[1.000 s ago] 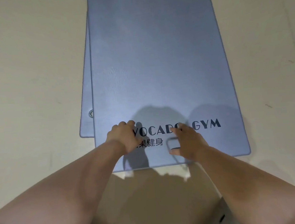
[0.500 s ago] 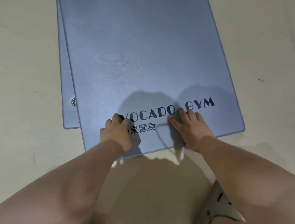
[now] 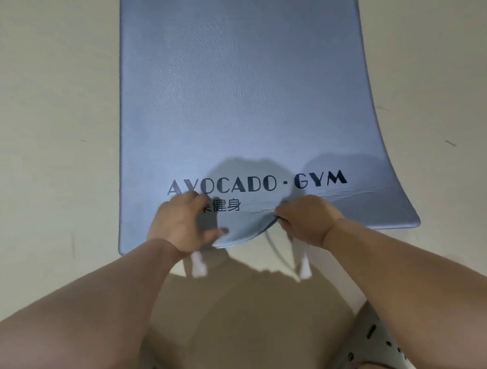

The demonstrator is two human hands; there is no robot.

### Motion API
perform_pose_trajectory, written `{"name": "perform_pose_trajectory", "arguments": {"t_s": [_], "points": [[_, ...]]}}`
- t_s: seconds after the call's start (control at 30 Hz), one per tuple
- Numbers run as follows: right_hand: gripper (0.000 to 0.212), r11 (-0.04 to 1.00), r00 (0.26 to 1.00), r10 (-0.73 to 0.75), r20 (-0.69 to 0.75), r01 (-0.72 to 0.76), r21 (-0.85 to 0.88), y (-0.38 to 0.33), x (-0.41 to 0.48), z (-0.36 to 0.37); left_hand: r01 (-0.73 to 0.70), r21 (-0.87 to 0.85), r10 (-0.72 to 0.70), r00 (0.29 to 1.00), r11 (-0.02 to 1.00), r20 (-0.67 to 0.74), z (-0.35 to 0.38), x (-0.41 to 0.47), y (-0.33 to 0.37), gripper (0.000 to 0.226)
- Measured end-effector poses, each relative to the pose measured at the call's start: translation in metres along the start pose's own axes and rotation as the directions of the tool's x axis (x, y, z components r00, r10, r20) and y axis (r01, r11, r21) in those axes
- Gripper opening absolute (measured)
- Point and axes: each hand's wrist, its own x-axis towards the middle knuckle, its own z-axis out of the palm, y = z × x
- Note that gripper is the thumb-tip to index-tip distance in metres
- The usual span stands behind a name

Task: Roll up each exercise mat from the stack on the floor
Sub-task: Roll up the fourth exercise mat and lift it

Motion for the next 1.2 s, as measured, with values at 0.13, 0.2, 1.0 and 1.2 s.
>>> {"name": "perform_pose_trajectory", "arguments": {"t_s": [0.13,0.2,1.0,1.2], "points": [[0.027,0.982,0.990,0.121,-0.076,-0.108,0.152,-0.001,0.013,-0.014,0.258,-0.193,-0.299,0.928,0.947,-0.223,-0.021,0.008,-0.022,0.052],[0.024,0.922,0.971,0.220,-0.088,-0.177,0.345,0.006,0.015,-0.019,0.219,-0.269,-0.286,0.926,0.938,-0.245,-0.030,0.011,-0.021,0.056],[0.073,0.952,0.892,-0.058,-0.449,-0.085,-0.293,-0.010,-0.011,0.018,0.014,0.219,-0.048,0.987,0.976,0.151,-0.053,0.084,0.040,0.033],[0.076,0.899,0.964,0.065,-0.257,-0.169,-0.404,-0.001,-0.012,0.020,-0.004,0.185,-0.026,0.986,0.983,0.162,-0.053,0.097,0.031,0.028]]}}
